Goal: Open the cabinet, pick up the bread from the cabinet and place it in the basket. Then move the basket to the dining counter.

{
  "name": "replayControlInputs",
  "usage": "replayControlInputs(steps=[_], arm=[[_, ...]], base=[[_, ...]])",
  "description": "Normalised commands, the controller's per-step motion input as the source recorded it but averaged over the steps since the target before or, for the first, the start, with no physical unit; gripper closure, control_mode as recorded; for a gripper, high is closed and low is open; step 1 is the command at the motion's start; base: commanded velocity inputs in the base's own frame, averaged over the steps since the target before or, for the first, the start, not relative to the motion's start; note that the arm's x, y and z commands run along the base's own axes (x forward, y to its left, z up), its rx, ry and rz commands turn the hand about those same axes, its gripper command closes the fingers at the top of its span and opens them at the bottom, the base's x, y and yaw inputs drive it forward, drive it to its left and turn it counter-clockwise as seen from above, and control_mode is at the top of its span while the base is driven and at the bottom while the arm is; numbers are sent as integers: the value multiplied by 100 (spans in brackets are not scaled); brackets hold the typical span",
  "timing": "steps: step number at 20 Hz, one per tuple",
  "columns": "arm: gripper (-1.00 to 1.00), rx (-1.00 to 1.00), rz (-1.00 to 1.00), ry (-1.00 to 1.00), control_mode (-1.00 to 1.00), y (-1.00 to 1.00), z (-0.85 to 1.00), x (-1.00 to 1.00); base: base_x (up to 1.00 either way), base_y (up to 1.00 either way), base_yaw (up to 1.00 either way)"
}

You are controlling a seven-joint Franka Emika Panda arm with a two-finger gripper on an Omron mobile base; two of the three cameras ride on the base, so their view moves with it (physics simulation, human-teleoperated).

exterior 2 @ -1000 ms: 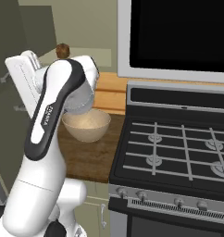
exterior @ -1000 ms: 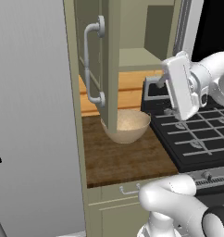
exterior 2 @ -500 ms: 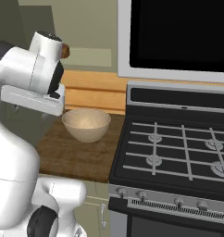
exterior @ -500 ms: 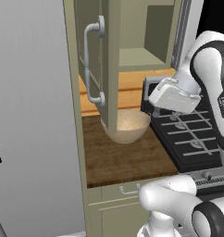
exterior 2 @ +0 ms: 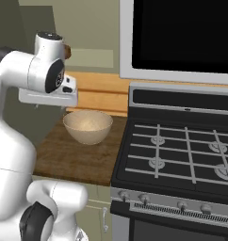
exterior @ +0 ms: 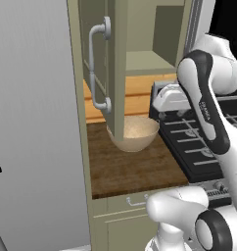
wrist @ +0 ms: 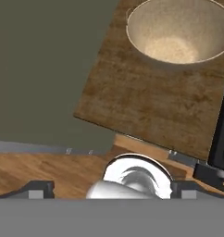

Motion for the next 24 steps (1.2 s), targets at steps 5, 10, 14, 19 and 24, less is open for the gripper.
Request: replayControlInputs(steps=[5, 10, 14, 19, 24], arm=[[-100, 15, -12, -30, -100, 0, 11, 63], [-100, 4, -18, -34, -100, 16, 58, 33], [-100, -14, -8, -34, -100, 47, 64, 13], [-100, -15, -10, -39, -100, 29, 4, 61], [-100, 7, -5, -14, -100, -2, 24, 64]], base=[[0, 0, 0], [0, 0, 0], [0, 0, 0], [0, 0, 0], [0, 0, 0]])
